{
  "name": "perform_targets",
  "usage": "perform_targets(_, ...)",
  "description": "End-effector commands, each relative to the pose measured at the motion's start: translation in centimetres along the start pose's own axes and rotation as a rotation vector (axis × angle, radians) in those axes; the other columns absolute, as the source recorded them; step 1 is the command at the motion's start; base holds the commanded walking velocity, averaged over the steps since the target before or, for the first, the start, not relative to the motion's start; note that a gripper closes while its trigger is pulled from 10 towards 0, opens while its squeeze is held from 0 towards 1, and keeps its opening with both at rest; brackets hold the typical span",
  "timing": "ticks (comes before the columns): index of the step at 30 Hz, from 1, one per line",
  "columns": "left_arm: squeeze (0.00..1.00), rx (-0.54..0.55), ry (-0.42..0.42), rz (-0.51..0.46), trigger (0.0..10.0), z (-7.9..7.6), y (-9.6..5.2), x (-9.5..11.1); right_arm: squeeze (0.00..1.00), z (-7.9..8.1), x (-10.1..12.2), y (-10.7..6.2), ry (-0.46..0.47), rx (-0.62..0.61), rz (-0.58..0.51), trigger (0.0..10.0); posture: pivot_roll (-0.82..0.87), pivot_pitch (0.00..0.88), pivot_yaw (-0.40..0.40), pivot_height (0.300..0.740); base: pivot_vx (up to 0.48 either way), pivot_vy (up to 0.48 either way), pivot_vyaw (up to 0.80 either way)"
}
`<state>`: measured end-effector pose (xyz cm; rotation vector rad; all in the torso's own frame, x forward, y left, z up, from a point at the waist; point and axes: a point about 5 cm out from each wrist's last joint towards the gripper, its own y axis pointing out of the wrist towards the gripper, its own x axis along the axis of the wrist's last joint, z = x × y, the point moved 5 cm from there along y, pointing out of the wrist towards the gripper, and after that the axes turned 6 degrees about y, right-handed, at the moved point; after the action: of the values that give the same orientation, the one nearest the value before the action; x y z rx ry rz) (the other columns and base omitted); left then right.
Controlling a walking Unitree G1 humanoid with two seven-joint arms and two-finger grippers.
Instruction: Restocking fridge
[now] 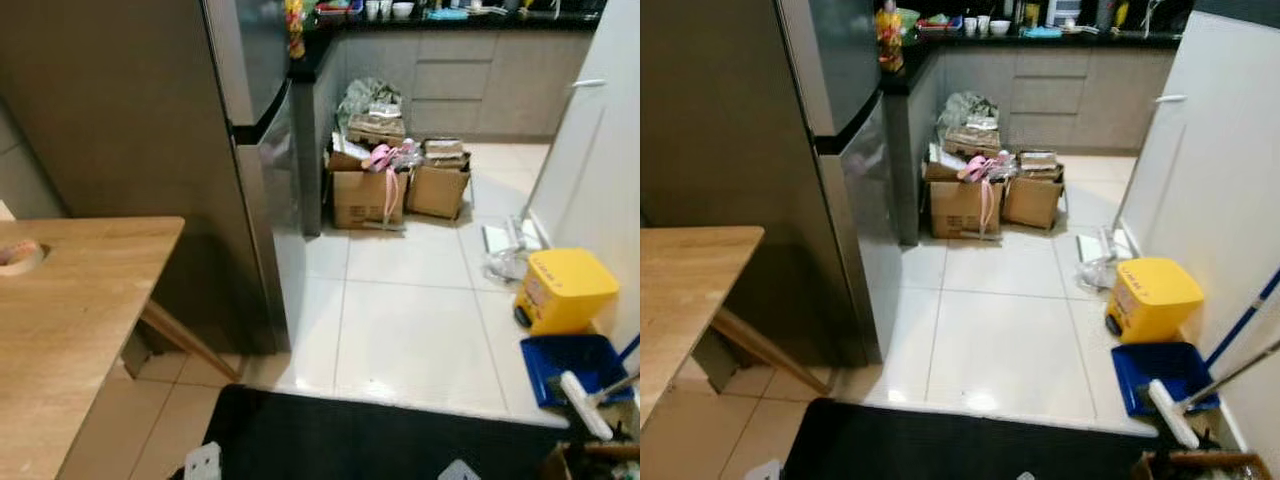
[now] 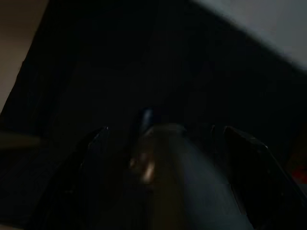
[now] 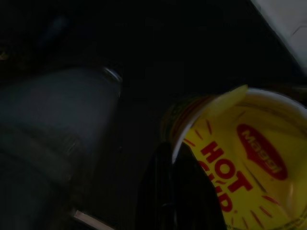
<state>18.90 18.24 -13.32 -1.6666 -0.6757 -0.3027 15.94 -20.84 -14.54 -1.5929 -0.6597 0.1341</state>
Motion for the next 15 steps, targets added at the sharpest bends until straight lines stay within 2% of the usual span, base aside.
perform_targets(1,0.0,0.016,-0.004,0.032,10.0,0.43,-0.26,-1.16,0.0,0.3,0.85,0.08,0.007,0.011,-0.023,10.0,-0.05,0.0,0.006,0.74,0.0,0.0,0.8)
perform_targets(15,0.0,0.014,-0.009,0.036,10.0,0.41,-0.28,-1.29,0.0,0.29,0.88,0.08,0.006,0.011,-0.023,10.0,-0.05,0.0,0.006,0.74,0.0,0.0,0.8)
